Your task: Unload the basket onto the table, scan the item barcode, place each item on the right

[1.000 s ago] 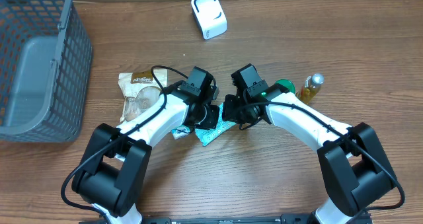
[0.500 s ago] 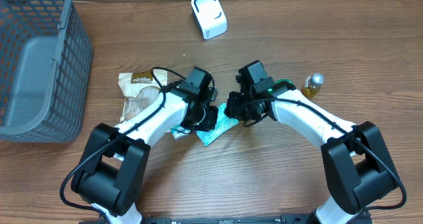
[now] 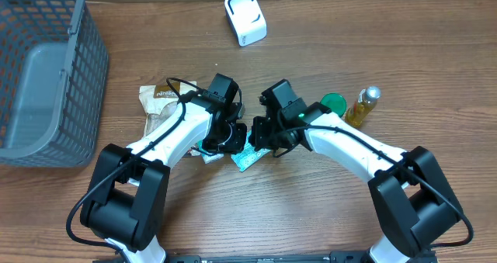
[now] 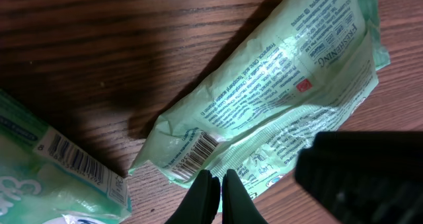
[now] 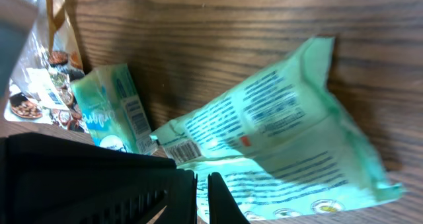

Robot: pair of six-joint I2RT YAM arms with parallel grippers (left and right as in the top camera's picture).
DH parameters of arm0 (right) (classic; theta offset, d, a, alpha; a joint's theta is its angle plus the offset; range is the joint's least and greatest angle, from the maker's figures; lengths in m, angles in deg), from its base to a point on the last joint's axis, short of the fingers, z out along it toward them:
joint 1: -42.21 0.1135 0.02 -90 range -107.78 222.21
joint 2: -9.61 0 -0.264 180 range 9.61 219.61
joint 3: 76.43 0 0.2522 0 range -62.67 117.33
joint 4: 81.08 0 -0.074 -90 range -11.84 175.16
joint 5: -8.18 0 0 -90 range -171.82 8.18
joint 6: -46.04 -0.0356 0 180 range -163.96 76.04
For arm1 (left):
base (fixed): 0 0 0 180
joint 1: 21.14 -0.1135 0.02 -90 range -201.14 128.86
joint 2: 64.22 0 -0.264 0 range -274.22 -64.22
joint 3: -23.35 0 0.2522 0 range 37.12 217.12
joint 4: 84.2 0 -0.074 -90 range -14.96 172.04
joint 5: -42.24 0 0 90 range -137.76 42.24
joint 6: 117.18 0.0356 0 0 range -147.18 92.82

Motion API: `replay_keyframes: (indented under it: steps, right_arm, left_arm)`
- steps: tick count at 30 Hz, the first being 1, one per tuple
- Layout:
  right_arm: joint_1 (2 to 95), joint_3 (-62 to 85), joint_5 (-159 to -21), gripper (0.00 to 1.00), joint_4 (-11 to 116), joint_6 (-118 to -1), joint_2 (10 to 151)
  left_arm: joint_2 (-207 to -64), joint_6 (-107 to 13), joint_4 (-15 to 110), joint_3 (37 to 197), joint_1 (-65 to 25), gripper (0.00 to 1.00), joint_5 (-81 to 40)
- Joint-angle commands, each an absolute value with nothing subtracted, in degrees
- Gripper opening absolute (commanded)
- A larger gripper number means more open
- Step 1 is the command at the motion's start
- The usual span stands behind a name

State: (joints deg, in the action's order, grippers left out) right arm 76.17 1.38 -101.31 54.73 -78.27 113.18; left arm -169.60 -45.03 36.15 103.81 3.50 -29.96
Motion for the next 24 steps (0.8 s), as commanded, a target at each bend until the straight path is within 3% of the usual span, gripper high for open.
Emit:
replay_keyframes:
  steps: [1,20,24]
  right_arm:
    - [76.98,1.03,-97.59,0.04,54.92,-81.22,114.20]
    - [72.98,1.05,-95.21,0.04,51.88,-81.46,117.05]
    - [72.98,2.74,-99.97,0.04,51.82,-78.51,116.70]
  left_arm:
    - [-169.87,-43.91,35.91,104.71,3.52,0.04,-31.16]
    - [-169.87,-43.89,38.64,104.71,3.63,0.04,-32.54]
    - [-169.87,-43.82,39.47,105.01,3.63,0.04,-29.00]
